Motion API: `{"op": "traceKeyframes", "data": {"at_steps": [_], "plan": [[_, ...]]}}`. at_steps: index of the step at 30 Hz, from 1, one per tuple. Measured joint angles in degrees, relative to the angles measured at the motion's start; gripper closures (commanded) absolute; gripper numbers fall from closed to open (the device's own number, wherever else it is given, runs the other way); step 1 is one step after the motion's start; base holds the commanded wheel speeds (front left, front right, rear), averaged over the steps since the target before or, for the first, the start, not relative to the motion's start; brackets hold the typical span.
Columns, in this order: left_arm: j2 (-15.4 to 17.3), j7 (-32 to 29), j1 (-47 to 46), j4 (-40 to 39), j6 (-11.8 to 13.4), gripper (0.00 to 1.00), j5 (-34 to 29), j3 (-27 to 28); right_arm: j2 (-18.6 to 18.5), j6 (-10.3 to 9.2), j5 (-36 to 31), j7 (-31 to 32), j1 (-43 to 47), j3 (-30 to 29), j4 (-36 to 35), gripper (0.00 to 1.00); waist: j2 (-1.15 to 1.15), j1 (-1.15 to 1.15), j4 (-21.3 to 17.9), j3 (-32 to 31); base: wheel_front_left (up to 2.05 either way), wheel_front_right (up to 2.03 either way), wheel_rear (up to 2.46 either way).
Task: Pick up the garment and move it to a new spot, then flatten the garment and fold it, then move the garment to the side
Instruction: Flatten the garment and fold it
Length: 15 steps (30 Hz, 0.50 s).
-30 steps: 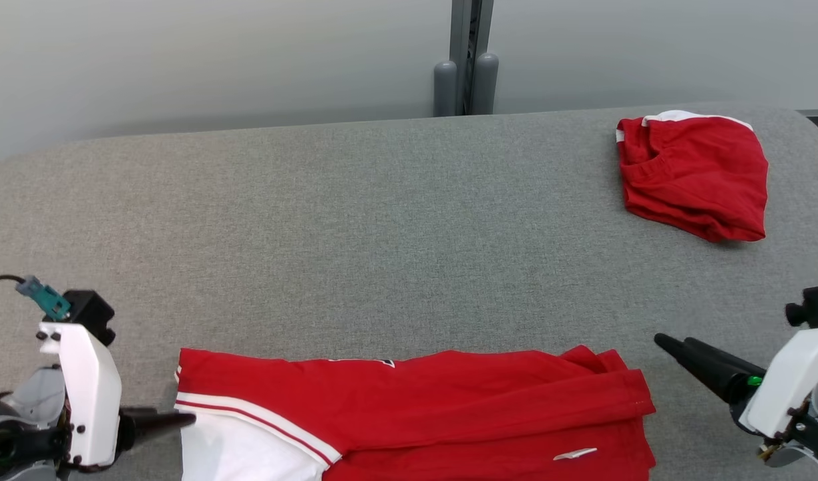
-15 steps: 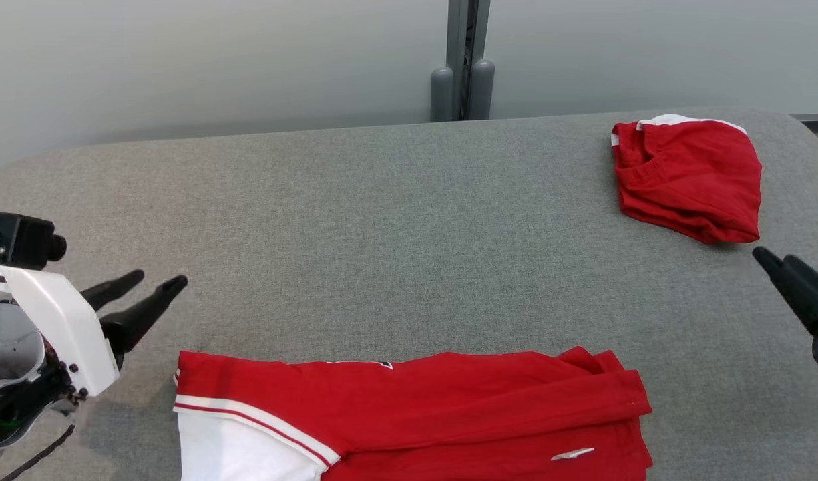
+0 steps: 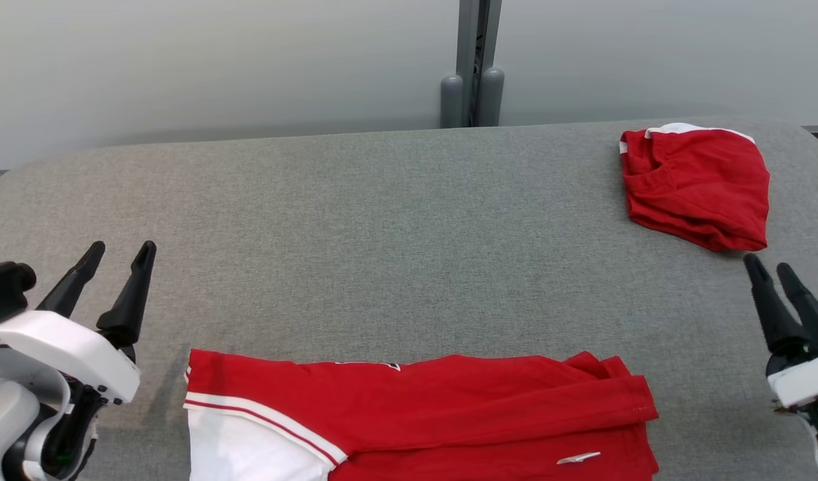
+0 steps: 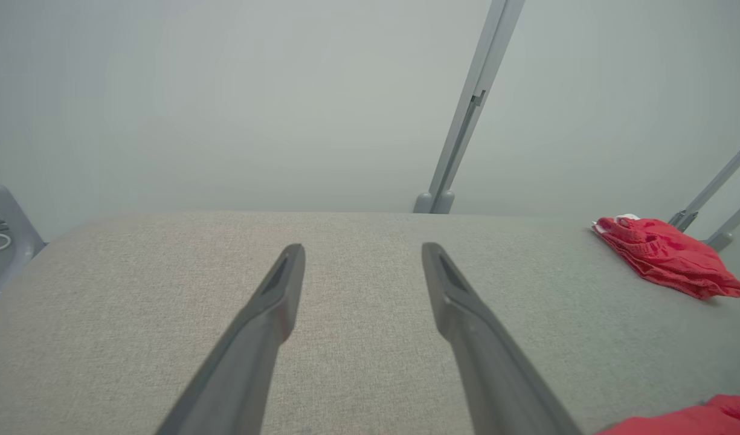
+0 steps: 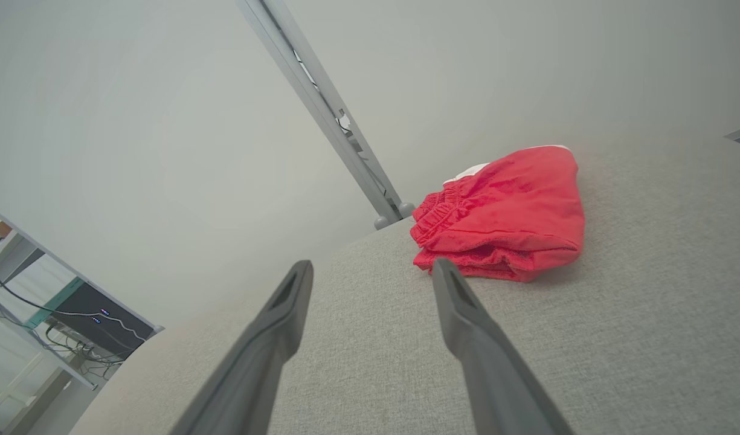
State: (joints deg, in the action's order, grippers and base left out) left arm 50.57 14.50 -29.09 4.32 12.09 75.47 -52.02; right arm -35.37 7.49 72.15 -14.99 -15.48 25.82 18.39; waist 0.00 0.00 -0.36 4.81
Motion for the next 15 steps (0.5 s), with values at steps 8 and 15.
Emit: {"op": "traceKeyframes", "data": {"at_steps": [8,15], "plan": [[-8.8,0.6,8.8,-0.6,3.6,0.0,-12.3,14.1,11.3,0.0,-16.9,0.0,8.2,-11.7,-4.3,0.0,0.0,0.0,1.4,0.2,0.0,0.0,0.0],[-16.8,0.6,16.1,0.4,2.4,0.0,-22.3,22.8,15.3,0.0,-24.1,2.9,10.4,-12.6,-2.6,0.0,0.0,0.0,1.5,0.3,0.0,0.0,0.0]]}}
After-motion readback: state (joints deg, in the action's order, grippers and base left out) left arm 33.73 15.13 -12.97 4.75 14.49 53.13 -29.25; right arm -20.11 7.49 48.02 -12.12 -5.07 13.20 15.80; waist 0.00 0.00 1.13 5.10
